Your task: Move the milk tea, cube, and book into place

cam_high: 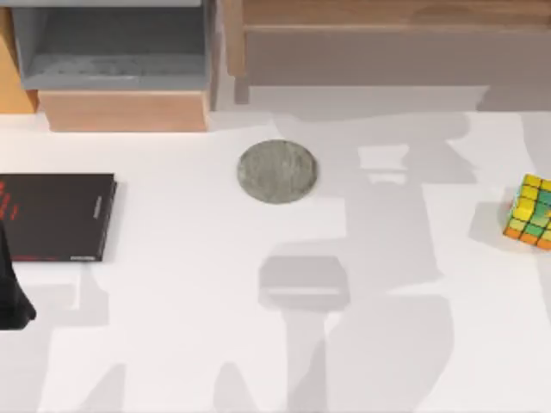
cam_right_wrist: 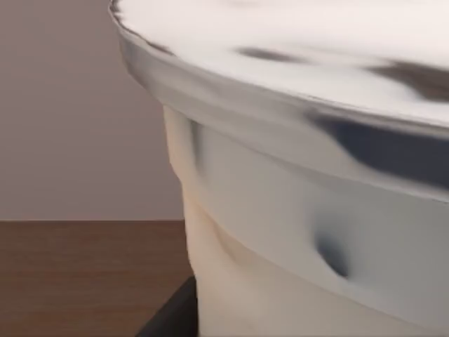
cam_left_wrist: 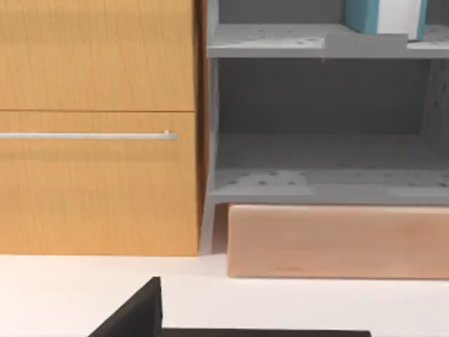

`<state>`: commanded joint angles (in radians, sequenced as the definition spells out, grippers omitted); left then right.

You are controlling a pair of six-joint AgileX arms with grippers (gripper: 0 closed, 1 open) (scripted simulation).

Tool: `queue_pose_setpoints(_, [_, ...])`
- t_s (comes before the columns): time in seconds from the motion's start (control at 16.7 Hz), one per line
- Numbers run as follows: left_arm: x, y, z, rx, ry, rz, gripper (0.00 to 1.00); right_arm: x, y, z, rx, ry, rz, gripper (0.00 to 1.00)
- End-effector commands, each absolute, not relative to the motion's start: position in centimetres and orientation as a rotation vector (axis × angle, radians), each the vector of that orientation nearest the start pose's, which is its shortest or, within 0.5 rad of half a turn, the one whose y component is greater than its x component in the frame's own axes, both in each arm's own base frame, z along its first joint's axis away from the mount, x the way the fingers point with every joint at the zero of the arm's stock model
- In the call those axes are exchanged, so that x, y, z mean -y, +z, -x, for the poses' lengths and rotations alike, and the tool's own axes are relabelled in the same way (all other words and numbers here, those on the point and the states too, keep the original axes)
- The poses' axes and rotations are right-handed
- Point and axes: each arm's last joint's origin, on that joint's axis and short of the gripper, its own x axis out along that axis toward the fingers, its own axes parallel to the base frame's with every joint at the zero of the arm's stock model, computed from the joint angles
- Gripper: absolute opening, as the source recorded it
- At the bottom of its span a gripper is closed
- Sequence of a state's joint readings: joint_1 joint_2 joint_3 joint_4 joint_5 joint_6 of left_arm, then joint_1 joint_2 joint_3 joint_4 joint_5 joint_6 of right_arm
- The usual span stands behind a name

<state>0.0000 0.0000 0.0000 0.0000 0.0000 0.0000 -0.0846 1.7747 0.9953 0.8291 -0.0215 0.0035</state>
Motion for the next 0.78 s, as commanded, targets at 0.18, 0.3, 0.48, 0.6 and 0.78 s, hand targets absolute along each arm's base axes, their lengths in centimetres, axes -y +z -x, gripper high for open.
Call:
queue_pose_setpoints(0.18, [0.1,16.0,-10.6,0.0,0.0,0.0,1.0,-2.2,23.2,-39.5,0.062,-0.038,0.01,0.0])
queue_pose_setpoints(0.3, [0.1,16.0,-10.6,0.0,0.0,0.0,1.0,-6.7,23.1,-39.3,0.073,-0.019,0.0,0.0])
queue_pose_setpoints(0.48, [0.1,16.0,-10.6,0.0,0.0,0.0,1.0,-14.0,22.9,-38.3,0.084,0.021,-0.027,0.0])
queue_pose_setpoints(0.6, [0.1,16.0,-10.6,0.0,0.0,0.0,1.0,-18.9,22.3,-37.4,0.074,0.044,-0.047,0.0])
queue_pose_setpoints(0.78, [0.1,16.0,-10.6,0.0,0.0,0.0,1.0,-25.2,20.4,-36.0,0.034,0.054,-0.064,0.0])
